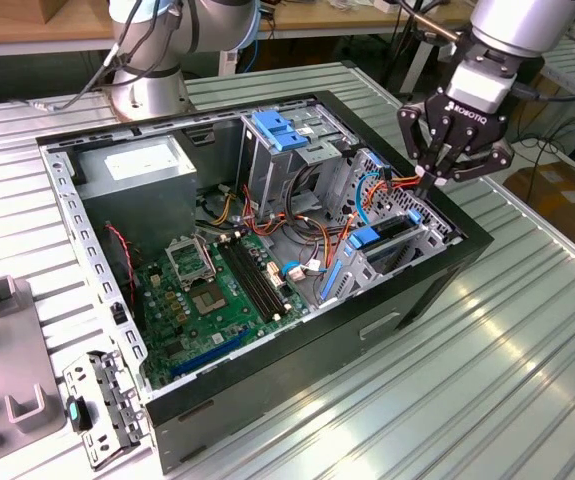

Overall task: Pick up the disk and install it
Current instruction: 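Insert the first disk wire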

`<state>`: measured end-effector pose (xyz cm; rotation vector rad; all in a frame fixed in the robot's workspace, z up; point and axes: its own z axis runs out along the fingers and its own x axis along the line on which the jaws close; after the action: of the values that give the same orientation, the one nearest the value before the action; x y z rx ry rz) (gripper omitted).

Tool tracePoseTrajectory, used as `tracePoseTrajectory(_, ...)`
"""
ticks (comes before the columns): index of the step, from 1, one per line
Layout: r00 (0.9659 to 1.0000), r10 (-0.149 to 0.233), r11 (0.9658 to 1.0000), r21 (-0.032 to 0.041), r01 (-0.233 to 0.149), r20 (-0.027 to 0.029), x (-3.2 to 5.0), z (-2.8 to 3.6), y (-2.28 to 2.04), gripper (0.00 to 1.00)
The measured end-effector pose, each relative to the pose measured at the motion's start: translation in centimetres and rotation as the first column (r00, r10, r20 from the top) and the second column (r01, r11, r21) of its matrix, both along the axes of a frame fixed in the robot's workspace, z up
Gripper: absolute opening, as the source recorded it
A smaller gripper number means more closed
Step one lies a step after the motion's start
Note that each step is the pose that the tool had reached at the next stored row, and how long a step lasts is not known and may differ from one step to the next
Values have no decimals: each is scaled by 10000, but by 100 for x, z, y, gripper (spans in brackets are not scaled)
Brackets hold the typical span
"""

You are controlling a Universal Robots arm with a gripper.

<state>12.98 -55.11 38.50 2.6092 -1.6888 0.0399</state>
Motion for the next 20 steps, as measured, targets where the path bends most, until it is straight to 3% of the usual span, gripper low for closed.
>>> tracePoseTrajectory(7,9998,186,9998,-1,-186,-13,2,31,1,11)
tracePoseTrajectory(11,9998,215,9998,1,-215,-34,108,31,20,11)
tracePoseTrajectory(16,9996,260,9997,1,-260,-50,261,31,104,11)
tracePoseTrajectory(20,9996,294,9996,-2,-294,-52,328,31,173,11)
